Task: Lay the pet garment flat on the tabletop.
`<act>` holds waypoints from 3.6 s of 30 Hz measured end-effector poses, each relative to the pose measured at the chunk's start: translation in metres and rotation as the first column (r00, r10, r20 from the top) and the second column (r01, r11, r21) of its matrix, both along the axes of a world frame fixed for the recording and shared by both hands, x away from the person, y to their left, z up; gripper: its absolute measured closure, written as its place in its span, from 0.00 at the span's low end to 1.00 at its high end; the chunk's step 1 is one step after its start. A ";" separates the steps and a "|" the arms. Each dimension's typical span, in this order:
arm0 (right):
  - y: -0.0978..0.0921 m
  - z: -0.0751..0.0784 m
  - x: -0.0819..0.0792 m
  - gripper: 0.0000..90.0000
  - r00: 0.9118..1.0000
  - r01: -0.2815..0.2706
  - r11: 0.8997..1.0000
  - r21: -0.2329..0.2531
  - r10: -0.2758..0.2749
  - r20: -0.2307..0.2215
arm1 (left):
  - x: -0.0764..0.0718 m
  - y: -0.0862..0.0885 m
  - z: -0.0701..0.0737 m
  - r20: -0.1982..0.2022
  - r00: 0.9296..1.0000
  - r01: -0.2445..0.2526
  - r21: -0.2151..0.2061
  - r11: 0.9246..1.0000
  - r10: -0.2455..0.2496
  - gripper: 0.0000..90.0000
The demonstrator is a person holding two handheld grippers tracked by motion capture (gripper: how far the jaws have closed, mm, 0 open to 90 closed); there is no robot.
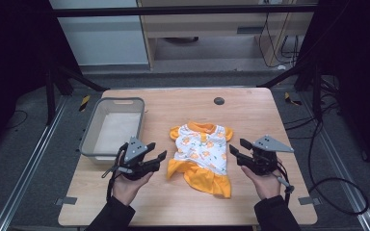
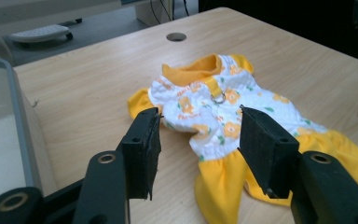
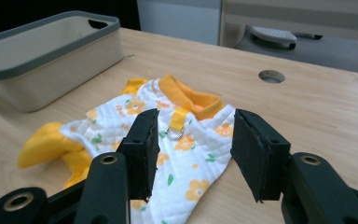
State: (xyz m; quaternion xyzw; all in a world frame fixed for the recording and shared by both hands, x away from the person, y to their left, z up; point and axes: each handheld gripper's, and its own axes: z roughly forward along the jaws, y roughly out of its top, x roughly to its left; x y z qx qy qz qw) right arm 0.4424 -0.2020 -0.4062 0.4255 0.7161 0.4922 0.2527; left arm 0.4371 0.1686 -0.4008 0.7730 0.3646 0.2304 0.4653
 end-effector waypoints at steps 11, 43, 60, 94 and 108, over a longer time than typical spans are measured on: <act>-0.005 -0.024 -0.028 0.54 0.996 -0.076 0.997 -0.016 0.076 -0.038 | -0.009 0.003 -0.030 -0.064 0.998 0.016 0.040 0.999 -0.014 0.51; 0.005 -0.082 -0.036 0.65 0.955 -0.182 0.976 -0.118 0.147 -0.258 | 0.001 -0.029 -0.080 -0.178 0.984 0.049 0.175 0.983 -0.017 0.59; 0.015 -0.087 -0.035 0.95 0.914 -0.258 0.953 -0.160 0.187 -0.361 | -0.001 -0.020 -0.064 -0.195 0.980 0.063 0.092 0.994 -0.044 0.94; -0.013 -0.060 -0.008 0.90 0.982 -0.085 0.993 -0.077 0.070 -0.175 | -0.008 0.001 -0.046 -0.230 0.972 0.042 0.006 0.999 -0.040 0.72; 0.012 -0.058 -0.002 1.00 0.972 -0.164 0.986 -0.023 0.157 -0.175 | 0.006 -0.038 -0.037 -0.167 0.981 0.107 0.047 0.993 -0.098 0.96</act>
